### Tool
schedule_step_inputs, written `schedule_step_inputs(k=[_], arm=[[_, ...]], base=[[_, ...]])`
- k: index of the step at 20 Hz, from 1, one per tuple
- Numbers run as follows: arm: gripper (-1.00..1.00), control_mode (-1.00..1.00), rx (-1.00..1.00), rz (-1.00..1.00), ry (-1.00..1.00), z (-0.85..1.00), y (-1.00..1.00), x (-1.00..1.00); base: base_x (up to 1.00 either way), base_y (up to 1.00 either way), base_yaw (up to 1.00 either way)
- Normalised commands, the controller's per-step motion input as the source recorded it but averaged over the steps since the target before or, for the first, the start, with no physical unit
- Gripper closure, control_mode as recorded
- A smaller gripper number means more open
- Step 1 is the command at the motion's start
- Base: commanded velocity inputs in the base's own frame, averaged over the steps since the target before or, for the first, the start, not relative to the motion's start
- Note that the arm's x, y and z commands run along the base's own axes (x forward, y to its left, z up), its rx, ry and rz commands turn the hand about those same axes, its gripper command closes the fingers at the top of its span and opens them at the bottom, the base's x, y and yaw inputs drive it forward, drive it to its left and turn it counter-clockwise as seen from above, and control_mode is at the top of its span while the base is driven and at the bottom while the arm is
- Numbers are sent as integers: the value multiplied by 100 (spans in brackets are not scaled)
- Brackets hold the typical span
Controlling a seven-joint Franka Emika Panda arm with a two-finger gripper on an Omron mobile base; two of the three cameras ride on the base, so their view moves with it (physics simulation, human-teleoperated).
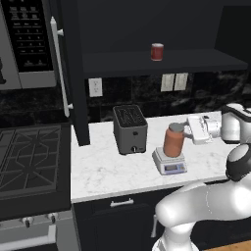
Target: Pick the honey bottle and place it on the digital scale for weighing, and close the cabinet.
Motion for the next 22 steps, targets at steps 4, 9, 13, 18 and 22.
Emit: schedule_step_inputs(k=[4, 9, 13, 18, 22], arm=[[100, -100, 0, 0, 0, -16, 0, 24], [100, -100, 0, 0, 0, -29, 1, 3], [-100, -100, 0, 0, 0, -35, 14, -23], [-100, -100, 0, 0, -2, -5, 1, -12], [-100, -100, 0, -3, -7, 0, -4, -8]], base=[[0, 0, 0], [0, 0, 0], [0, 0, 0], [0, 0, 0], [0, 0, 0]])
